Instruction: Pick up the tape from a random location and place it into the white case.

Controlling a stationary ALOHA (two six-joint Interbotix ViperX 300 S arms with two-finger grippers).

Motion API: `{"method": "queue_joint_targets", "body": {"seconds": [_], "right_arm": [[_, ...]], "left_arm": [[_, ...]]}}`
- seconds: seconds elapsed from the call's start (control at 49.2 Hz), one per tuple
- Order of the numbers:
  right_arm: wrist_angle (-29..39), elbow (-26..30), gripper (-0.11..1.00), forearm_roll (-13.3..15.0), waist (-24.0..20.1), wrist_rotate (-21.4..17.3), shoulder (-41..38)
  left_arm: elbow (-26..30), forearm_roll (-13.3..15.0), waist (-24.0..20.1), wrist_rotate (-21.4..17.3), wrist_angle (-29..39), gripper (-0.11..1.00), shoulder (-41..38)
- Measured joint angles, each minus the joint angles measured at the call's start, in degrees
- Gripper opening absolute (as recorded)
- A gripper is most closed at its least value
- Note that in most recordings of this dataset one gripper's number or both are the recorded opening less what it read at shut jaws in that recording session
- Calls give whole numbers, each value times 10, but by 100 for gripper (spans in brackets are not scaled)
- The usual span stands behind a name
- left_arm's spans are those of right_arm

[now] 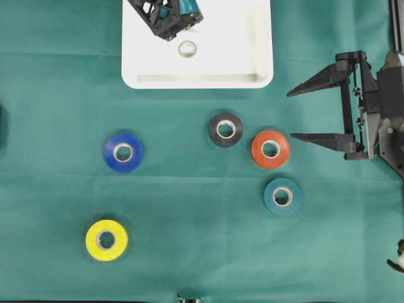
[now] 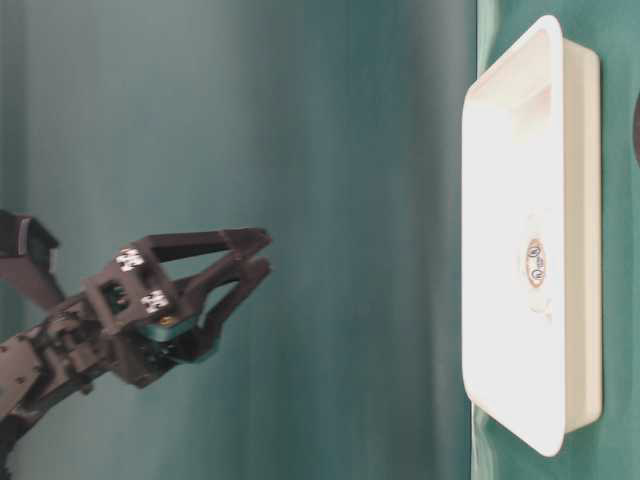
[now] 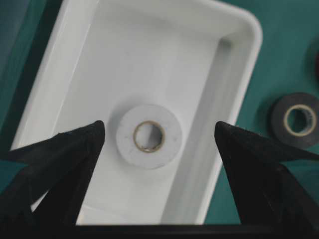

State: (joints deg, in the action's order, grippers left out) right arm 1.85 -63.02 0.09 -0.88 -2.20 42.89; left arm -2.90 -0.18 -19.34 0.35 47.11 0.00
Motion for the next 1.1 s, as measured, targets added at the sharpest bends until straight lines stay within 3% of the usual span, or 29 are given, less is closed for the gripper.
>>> {"method": "queue_joint_targets", "body": {"seconds": [0.325, 0.792, 1.097], "right_arm": [[0, 1, 92, 0, 0, -1, 0], [-1, 1, 92, 0, 0, -2, 0], [-1, 2, 92, -1, -1, -15, 0]], "left_arm": [[-22, 0, 24, 1, 3, 97, 14], [-69, 0, 189, 4, -47, 97, 38], [-91, 0, 202, 2, -61, 97, 55]]}}
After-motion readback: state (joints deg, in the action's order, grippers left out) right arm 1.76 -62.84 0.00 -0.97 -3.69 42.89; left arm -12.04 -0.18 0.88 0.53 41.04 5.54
